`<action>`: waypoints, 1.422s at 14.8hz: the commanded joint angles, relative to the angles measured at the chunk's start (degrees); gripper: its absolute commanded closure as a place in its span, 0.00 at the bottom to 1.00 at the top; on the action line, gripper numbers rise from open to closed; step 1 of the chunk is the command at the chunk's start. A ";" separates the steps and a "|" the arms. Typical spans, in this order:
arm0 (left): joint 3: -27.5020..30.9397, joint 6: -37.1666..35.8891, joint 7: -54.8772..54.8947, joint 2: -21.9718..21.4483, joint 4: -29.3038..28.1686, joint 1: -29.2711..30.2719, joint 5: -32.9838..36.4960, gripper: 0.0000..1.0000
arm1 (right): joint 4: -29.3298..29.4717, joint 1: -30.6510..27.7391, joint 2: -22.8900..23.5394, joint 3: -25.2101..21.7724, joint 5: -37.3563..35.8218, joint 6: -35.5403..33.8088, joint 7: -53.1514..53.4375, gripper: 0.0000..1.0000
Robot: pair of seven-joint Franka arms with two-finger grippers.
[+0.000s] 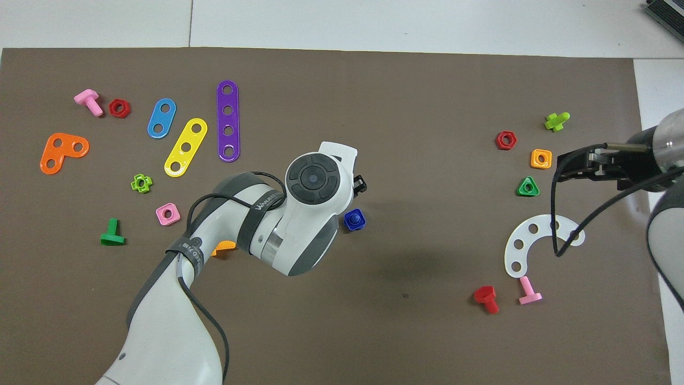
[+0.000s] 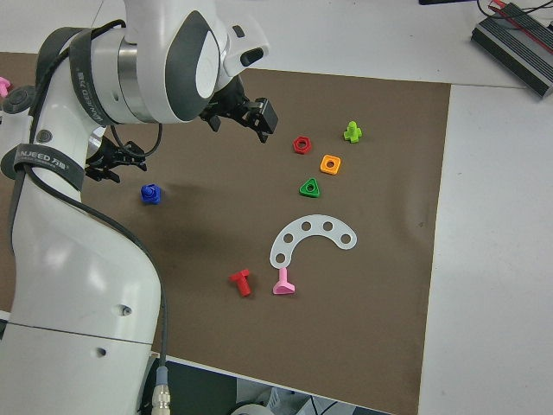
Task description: Unscrew and place screws in storage area
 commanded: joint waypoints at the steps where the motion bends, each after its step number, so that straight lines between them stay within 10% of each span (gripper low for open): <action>1: 0.53 -0.03 -0.65 1.41 1.93 -0.99 -0.59 0.16 | -1.98 -0.66 -1.67 0.37 0.38 0.07 0.15 0.00; 21: 0.36 1.65 -0.30 4.14 0.87 -3.81 -0.59 0.41 | -3.03 -1.27 -2.29 0.28 0.38 0.07 0.06 0.00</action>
